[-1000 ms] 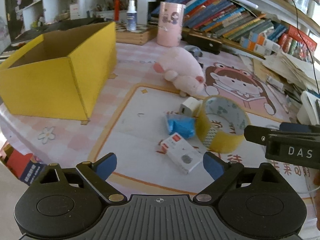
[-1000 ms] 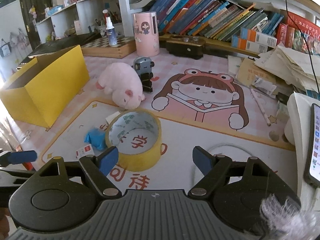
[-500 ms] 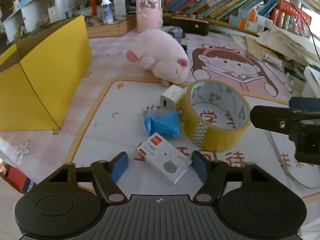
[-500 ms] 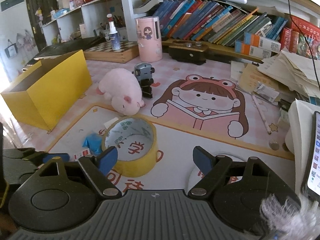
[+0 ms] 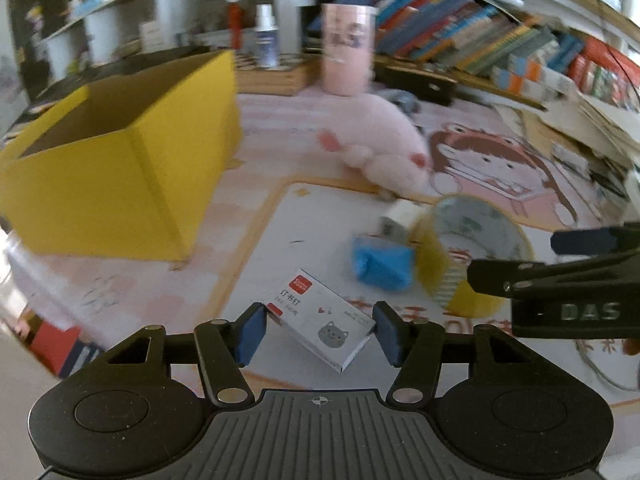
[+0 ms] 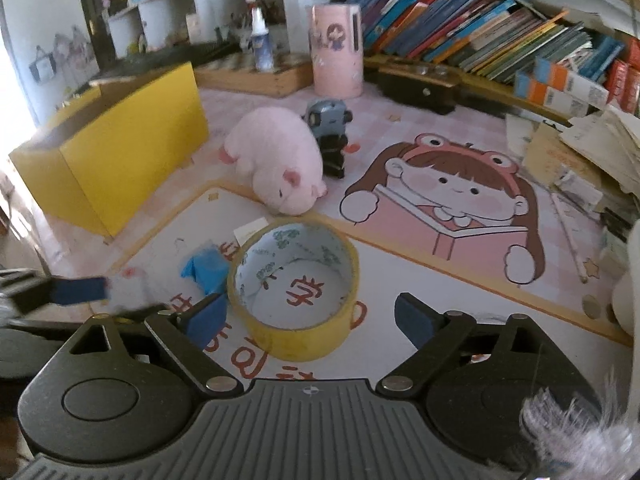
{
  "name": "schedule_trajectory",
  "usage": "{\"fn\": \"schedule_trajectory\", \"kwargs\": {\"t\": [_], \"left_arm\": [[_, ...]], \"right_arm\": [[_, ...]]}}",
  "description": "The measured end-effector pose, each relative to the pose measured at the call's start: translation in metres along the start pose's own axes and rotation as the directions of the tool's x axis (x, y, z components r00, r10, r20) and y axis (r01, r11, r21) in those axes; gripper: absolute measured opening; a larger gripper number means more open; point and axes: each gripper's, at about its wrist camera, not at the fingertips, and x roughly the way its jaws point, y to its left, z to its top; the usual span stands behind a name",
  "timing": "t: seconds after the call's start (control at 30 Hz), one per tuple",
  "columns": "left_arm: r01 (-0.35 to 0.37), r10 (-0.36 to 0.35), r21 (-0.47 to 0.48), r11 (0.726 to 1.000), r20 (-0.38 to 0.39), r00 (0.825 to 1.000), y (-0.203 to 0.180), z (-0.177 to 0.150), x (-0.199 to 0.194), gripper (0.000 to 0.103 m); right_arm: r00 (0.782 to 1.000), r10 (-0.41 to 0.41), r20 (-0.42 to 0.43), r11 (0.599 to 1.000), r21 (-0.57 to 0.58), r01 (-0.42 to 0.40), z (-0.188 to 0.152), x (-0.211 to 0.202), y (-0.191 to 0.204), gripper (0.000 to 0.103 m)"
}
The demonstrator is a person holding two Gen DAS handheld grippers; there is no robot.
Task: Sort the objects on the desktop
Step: 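Close the left gripper on the cat box while the right gripper grasps the tape roll rim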
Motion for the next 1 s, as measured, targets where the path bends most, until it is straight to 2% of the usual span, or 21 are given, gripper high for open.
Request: {"fn": "schedule_trajectory", "kwargs": {"t": [0.27, 0.37, 0.43, 0.6, 0.83, 1.0], "left_arm": [[-0.065, 0.066, -0.109, 0.992, 0.003, 0.998, 0.029, -0.002, -0.018, 0.058], [-0.068, 0.07, -0.11, 0.992, 0.012, 0.998, 0.03, -0.001, -0.021, 0.058], [-0.065, 0.067, -0.106, 0.992, 0.014, 0.998, 0.029, 0.0, -0.023, 0.058], [-0.049, 0.052, -0.101, 0.994, 0.03, 0.998, 0.027, 0.002, -0.028, 0.058], [0.005, 0.0, -0.078, 0.997, 0.068, 0.998, 0.031, 0.008, -0.035, 0.058], [0.051, -0.047, -0.04, 0.998, 0.098, 0.994, 0.039, 0.01, -0.041, 0.058]], "right_arm": [[0.999, -0.023, -0.042, 0.997, -0.073, 0.02, 0.002, 0.03, 0.011, 0.091], [0.998, -0.028, -0.05, 0.998, -0.065, 0.024, 0.001, 0.036, 0.008, 0.088], [0.999, -0.021, -0.046, 0.998, -0.053, 0.018, 0.001, 0.035, 0.007, 0.08], [0.999, -0.035, -0.03, 0.999, -0.015, 0.035, 0.001, 0.029, 0.004, 0.079], [0.998, -0.058, 0.029, 0.997, 0.055, 0.056, 0.005, -0.001, -0.002, 0.079], [0.995, -0.072, 0.071, 0.994, 0.084, 0.066, 0.006, -0.021, 0.012, 0.079]]}}
